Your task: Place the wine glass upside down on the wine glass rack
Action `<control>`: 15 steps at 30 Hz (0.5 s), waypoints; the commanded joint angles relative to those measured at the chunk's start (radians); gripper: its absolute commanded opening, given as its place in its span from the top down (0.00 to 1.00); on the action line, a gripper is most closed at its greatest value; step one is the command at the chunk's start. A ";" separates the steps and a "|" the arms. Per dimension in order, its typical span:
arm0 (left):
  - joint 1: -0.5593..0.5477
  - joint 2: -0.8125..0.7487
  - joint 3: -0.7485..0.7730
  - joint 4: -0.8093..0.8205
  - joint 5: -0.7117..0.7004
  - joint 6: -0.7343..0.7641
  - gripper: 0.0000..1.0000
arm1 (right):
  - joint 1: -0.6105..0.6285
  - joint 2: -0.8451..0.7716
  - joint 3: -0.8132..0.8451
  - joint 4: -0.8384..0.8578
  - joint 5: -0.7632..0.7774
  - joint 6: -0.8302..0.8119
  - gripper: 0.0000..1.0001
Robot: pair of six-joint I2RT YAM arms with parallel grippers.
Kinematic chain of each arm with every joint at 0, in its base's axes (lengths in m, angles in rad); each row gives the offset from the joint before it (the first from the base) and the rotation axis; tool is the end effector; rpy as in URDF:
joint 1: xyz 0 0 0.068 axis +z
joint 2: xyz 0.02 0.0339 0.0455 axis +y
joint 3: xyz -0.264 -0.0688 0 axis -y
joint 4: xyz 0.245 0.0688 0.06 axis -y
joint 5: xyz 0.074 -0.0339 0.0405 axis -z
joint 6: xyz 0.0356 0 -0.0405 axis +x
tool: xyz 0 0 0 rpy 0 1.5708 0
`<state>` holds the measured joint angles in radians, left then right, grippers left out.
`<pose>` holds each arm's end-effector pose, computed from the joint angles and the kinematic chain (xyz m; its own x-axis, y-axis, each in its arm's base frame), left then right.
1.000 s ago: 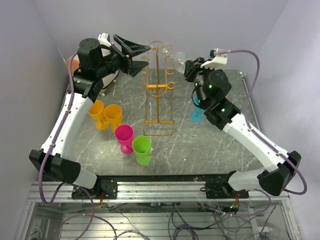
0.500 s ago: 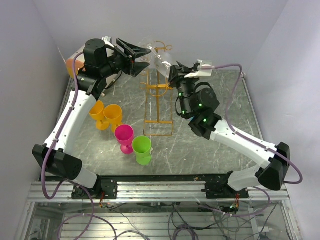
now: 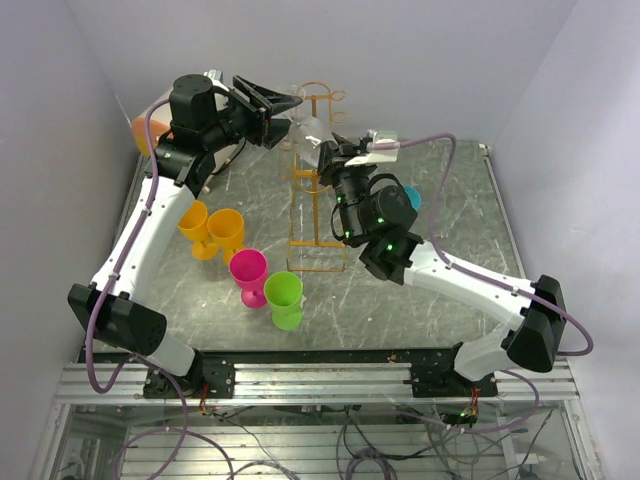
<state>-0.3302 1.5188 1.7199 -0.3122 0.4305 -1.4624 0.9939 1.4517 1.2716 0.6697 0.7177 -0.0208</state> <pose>0.3169 -0.1243 0.4731 -0.6943 -0.7170 -0.0615 -0.0299 0.1142 -0.9930 0.1993 0.2633 0.4382 0.2630 0.3754 -0.8888 -0.3094 0.9053 0.2909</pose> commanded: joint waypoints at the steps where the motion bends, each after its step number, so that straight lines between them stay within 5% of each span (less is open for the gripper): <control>1: -0.009 0.003 0.039 -0.012 -0.042 0.043 0.37 | 0.051 0.015 0.024 0.174 0.042 -0.083 1.00; 11: -0.005 0.000 0.061 -0.037 -0.085 0.090 0.53 | 0.136 0.113 0.102 0.276 0.137 -0.296 1.00; 15: 0.002 -0.005 0.079 -0.055 -0.100 0.118 0.52 | 0.167 0.182 0.144 0.388 0.235 -0.476 1.00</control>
<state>-0.3298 1.5211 1.7416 -0.3660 0.3622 -1.3891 1.1339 1.5925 1.3602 0.8925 0.8474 -0.3054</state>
